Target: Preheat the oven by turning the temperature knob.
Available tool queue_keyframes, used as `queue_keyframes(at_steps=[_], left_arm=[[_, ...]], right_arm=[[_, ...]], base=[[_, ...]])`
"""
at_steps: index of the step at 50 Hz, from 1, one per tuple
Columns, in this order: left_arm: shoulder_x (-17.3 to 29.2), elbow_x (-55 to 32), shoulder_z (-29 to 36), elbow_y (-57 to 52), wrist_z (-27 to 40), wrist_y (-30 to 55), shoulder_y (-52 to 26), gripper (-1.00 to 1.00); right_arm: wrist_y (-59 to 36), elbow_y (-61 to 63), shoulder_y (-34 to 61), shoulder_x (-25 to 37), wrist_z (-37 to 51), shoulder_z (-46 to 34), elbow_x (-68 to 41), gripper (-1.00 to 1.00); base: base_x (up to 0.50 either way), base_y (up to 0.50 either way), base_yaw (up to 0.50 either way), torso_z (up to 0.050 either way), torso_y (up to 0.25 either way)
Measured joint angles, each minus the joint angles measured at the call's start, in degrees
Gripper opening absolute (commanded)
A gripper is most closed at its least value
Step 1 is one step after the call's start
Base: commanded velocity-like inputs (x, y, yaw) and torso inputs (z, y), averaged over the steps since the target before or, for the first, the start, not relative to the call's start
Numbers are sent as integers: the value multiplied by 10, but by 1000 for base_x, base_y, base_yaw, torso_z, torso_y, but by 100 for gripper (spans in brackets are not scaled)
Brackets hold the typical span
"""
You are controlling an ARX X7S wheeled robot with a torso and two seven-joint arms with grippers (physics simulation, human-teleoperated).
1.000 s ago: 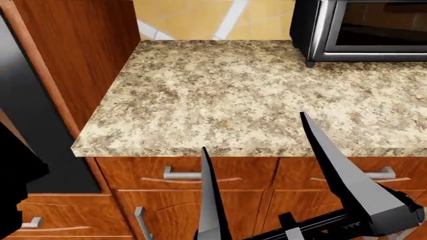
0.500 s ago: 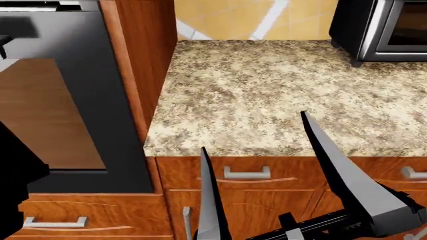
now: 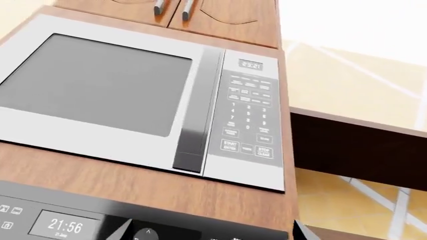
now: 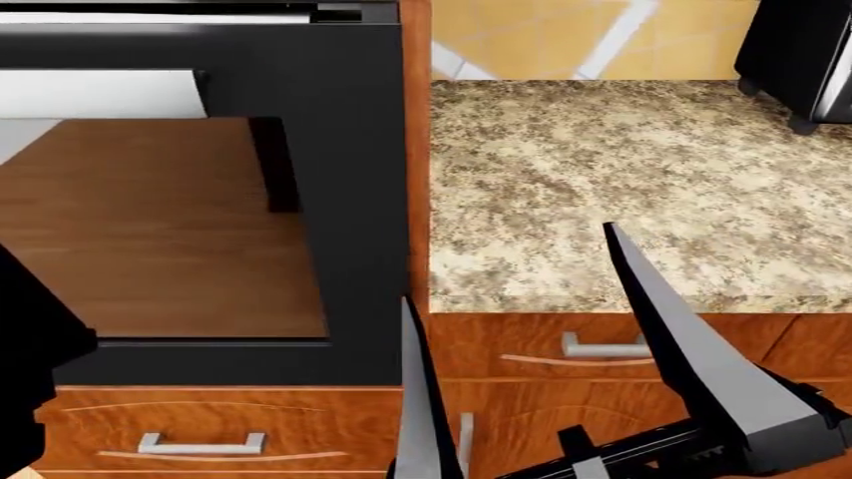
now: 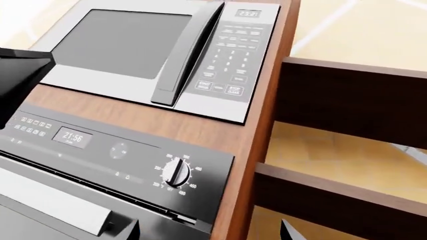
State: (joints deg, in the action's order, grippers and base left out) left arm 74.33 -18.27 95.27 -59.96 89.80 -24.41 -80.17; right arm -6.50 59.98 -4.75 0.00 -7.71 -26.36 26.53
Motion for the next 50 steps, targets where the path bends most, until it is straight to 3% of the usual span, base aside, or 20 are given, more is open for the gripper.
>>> queue_keyframes(at_steps=[33,50], left_arm=[[0,-5,14,0,-1,-6,-15,100],[9,16,61,0,-12,-55,-51,100]], right_arm=[[-5,0,-5,0,47,0,-6,100],[-8,0,-6,0,46,-2,-3,100]], base=[[29,0,0,0,0],[0,0,0,48,0]])
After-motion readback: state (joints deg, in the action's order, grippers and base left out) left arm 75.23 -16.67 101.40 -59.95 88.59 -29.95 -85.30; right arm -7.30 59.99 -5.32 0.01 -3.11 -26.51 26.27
